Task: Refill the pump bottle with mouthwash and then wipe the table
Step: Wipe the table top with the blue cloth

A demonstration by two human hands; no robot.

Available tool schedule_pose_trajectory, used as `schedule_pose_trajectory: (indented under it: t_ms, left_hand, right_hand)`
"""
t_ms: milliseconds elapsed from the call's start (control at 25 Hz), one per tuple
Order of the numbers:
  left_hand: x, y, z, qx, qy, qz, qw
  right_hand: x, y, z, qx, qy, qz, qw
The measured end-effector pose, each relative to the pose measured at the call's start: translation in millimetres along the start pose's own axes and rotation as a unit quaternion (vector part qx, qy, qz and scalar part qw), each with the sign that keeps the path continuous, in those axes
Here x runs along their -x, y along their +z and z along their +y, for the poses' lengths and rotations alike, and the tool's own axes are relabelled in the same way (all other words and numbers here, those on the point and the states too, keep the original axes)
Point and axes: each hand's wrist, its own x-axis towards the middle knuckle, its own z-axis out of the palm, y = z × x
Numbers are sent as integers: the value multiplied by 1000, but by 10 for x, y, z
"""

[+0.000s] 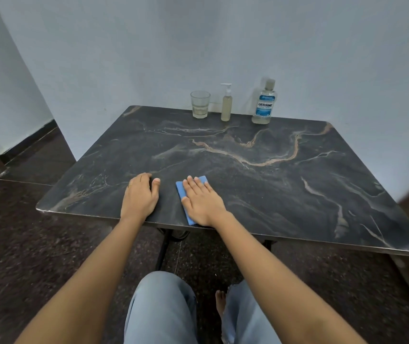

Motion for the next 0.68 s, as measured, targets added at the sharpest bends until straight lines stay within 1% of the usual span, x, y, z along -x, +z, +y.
schedule_pose_trajectory:
  t_ms: [160, 280, 360, 440, 480, 560, 680]
  left_hand:
    - [-10, -69, -71, 30, -11, -29, 999]
    - [-97, -137, -221, 7, 13, -74, 997]
    - [-139, -230, -345, -32, 49, -106, 993]
    - [-170, -318, -473, -69, 84, -123, 986]
    - [-177, -358, -509, -75, 85, -124, 986]
    - [-156, -364, -512, -63, 73, -109, 989]
    - [-167, -287, -522, -48, 69, -75, 994]
  right_hand:
    - [320, -33, 110, 0, -17, 0, 1000]
    - [488, -118, 540, 7, 12, 4, 1000]
    - [580, -180, 990, 15, 62, 21, 998]
    - [681, -274, 1505, 21, 132, 49, 990]
    - [724, -334, 1740, 21, 172, 58, 983]
    - [770, -438, 2101, 14, 244, 59, 968]
    - [475, -510, 2318, 7, 289, 52, 956]
